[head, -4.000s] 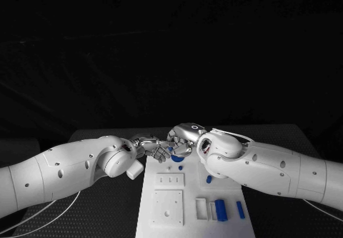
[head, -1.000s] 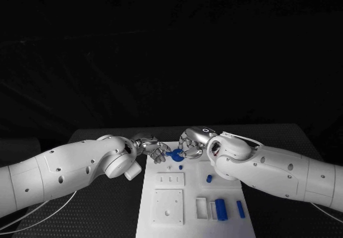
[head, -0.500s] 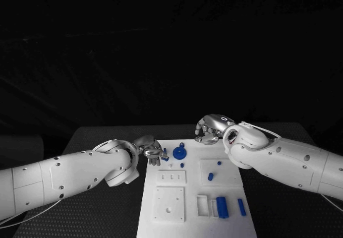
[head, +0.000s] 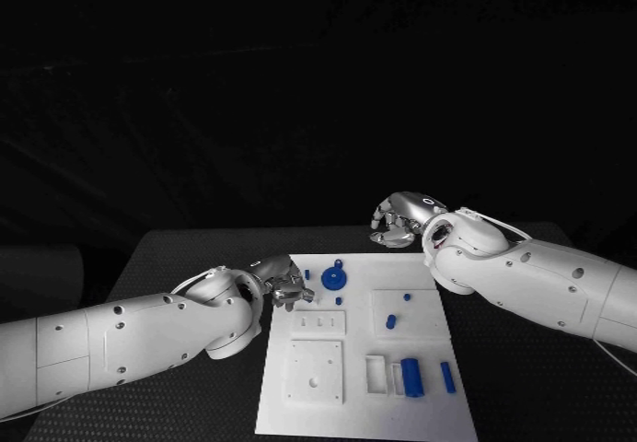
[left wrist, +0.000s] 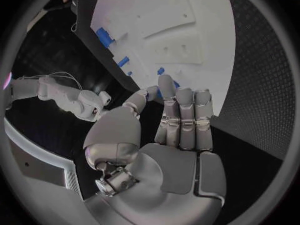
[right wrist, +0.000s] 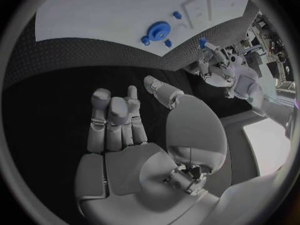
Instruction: Assemble the parts on the task board
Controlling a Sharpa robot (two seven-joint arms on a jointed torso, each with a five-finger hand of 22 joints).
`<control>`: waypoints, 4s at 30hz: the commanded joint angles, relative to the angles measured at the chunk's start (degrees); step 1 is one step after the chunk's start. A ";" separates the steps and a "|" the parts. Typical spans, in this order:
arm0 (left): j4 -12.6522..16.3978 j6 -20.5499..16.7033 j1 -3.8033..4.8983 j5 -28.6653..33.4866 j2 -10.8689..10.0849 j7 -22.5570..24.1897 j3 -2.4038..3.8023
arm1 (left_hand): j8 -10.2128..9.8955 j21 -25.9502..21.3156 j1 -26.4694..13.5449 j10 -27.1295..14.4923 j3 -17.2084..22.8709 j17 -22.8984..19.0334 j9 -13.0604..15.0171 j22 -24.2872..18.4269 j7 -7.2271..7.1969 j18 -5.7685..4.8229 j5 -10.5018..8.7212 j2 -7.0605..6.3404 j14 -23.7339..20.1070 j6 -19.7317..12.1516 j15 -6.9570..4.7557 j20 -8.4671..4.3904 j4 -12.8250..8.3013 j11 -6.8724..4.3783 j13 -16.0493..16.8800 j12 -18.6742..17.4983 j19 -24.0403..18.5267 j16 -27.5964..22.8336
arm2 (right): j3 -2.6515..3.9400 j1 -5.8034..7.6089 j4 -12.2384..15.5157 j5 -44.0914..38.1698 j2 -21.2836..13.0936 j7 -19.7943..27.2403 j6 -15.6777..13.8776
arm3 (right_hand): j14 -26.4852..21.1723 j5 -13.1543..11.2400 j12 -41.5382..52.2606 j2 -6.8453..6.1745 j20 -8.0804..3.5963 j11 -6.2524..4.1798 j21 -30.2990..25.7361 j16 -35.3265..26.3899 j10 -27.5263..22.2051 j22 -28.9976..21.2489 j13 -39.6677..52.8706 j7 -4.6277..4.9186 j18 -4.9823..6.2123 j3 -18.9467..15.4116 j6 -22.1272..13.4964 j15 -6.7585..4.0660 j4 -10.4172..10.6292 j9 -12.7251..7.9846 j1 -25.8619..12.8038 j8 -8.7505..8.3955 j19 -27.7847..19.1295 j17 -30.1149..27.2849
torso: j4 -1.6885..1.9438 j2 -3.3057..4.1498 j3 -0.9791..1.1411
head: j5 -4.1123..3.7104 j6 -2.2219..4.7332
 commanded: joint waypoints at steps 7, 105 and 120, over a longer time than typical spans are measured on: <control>-0.78 -2.24 -1.23 -1.18 1.25 -1.81 0.04 | -0.44 4.36 0.16 -1.16 0.01 1.34 4.04 1.46 -5.60 1.02 0.82 -0.10 1.36 6.16 -3.12 -5.26 -0.06 -1.39 6.23 7.49 1.09 5.23 | 0.11 0.30 -0.17 0.63 0.19 0.46 -0.34 | -0.23 1.58 -0.31 -0.06 -0.16 0.16 -0.29 -0.28 0.24 0.09 -0.19 0.50 1.17 0.45 0.47 0.09 0.17 0.03 0.64 -0.26 0.24 -0.06 | 0.07 -0.26 0.08 | -0.20 -0.74; -5.53 -2.89 -7.41 1.46 5.91 -0.95 0.32 | -1.13 8.50 -0.65 -2.90 1.23 -1.01 6.43 1.00 -6.24 1.32 -3.88 -1.46 0.98 8.03 -4.47 -6.64 0.42 -2.14 9.73 13.23 1.15 10.22 | 0.12 0.85 -1.48 1.10 1.41 0.14 1.27 | -0.21 6.10 -0.11 0.08 -0.07 0.19 -0.49 -0.37 0.16 0.35 -0.57 0.52 1.17 0.22 0.55 0.11 0.50 0.14 0.10 -0.51 0.29 -0.01 | 0.13 -0.03 0.05 | -2.53 -2.08; -5.15 -0.59 -7.67 1.81 5.92 -0.30 0.31 | -0.92 8.69 0.13 -2.64 1.19 -1.63 7.02 0.96 -6.49 1.25 -8.90 -3.52 0.99 8.98 -4.59 -6.72 0.65 -2.34 9.98 14.14 1.19 11.35 | 0.12 0.85 -1.51 1.11 1.36 0.08 1.49 | -0.21 6.34 -0.10 0.09 -0.06 0.20 -0.51 -0.38 0.14 0.37 -0.60 0.52 1.17 0.16 0.55 0.12 0.59 0.15 -0.05 -0.53 0.29 -0.01 | 0.10 -0.07 0.07 | -2.58 -2.36</control>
